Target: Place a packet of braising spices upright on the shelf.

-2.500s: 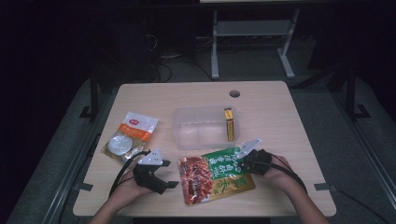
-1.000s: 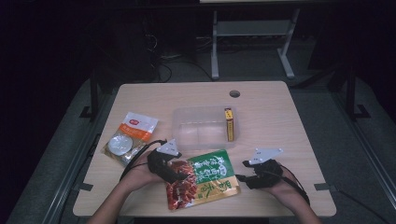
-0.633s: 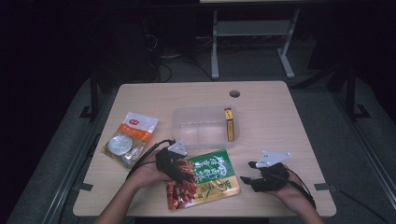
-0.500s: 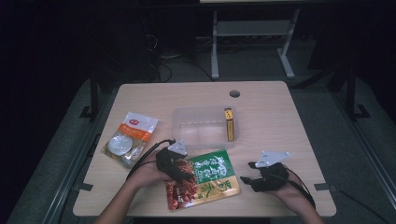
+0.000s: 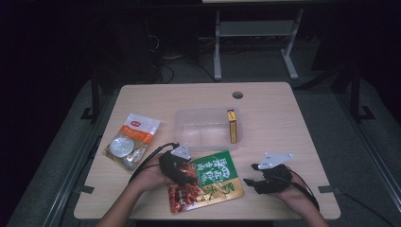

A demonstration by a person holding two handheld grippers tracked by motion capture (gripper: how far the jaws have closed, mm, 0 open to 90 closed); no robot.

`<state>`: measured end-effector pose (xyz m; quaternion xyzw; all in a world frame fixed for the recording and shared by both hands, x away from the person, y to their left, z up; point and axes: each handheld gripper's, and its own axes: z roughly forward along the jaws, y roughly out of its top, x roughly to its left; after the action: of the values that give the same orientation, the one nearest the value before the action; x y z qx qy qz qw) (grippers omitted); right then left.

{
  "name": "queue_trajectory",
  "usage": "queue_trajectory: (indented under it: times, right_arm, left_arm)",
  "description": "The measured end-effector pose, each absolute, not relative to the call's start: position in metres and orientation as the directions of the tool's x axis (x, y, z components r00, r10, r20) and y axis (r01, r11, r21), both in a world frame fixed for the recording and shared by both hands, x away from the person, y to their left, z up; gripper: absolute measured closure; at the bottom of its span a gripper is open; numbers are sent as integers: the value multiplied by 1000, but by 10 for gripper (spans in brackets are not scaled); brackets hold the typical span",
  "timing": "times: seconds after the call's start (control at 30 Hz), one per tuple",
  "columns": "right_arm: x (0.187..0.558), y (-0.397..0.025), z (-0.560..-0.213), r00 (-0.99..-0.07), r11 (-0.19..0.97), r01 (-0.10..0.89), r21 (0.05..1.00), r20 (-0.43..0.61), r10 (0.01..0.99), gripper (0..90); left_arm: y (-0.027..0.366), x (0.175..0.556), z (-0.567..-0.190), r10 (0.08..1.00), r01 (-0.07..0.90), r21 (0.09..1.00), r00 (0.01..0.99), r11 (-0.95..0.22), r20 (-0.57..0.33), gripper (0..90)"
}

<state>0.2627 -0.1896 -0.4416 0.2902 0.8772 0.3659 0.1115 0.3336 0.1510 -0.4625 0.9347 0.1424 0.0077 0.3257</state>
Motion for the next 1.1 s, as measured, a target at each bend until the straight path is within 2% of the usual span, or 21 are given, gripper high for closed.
queue_trajectory:
  times: [0.03, 0.27, 0.3, 0.5, 0.6, 0.67, 0.77, 1.0, 1.1]
  right_arm:
    - [263, -190, -441, -809, 568, 422, 706, 11, 588, 385]
    - [263, -190, -441, -806, 566, 425, 707, 11, 591, 387]
    - [263, -191, -441, -806, 565, 424, 708, 10, 592, 386]
    - [264, -191, -440, -805, 565, 422, 709, 6, 593, 382]
    - [264, -192, -440, -803, 563, 424, 710, 8, 595, 381]
    - [264, -192, -440, -804, 563, 424, 709, 8, 595, 380]
    - [264, -191, -440, -804, 562, 422, 712, 8, 594, 378]
    - [265, -191, -440, -805, 563, 422, 710, 8, 593, 369]
    - [266, -192, -440, -804, 562, 429, 707, 14, 595, 356]
  left_arm:
    - [151, 333, -460, 265, 253, 600, 962, -759, -70, 226]
    - [151, 331, -458, 259, 245, 596, 964, -765, -64, 330]
    - [152, 331, -457, 258, 246, 595, 964, -765, -66, 387]
    - [153, 331, -456, 249, 249, 602, 965, -759, -85, 576]
    - [154, 331, -455, 253, 254, 596, 964, -761, -88, 626]
    - [154, 331, -455, 259, 268, 595, 960, -757, -104, 713]
    - [153, 331, -455, 258, 266, 591, 961, -762, -100, 781]
    - [153, 330, -455, 279, 286, 596, 954, -750, -107, 868]
    - [157, 332, -455, 303, 334, 606, 940, -722, -159, 886]
